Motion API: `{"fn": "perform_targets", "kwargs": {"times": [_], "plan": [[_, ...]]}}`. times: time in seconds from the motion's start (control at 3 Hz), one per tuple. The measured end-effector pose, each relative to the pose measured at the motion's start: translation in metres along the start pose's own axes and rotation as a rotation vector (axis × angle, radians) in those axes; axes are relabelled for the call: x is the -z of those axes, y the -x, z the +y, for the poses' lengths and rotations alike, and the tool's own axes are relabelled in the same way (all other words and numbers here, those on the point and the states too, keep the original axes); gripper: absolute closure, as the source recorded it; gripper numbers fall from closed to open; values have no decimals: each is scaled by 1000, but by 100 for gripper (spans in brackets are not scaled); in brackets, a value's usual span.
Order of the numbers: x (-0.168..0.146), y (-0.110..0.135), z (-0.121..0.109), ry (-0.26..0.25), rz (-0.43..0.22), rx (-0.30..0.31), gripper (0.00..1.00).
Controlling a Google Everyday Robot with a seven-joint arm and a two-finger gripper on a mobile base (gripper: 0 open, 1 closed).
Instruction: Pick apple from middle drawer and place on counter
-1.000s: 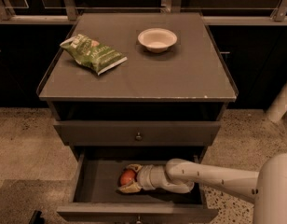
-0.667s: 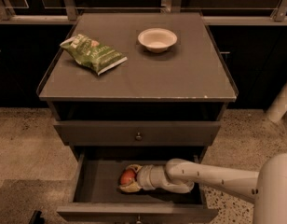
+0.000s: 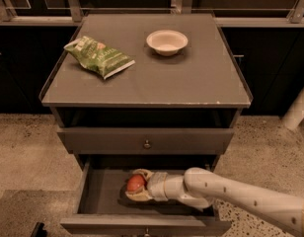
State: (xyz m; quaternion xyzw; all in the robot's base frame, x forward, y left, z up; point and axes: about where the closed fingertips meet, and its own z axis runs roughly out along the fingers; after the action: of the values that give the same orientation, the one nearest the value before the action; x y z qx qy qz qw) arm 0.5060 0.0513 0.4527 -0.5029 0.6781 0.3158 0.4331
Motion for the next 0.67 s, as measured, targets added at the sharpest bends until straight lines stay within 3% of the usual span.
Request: {"fn": "perform_targets", "kwargs": {"times": [0.33, 0.67], "plan": [[45, 38, 37, -63, -42, 26, 100], [97, 67, 72, -164, -12, -45, 100]]}}
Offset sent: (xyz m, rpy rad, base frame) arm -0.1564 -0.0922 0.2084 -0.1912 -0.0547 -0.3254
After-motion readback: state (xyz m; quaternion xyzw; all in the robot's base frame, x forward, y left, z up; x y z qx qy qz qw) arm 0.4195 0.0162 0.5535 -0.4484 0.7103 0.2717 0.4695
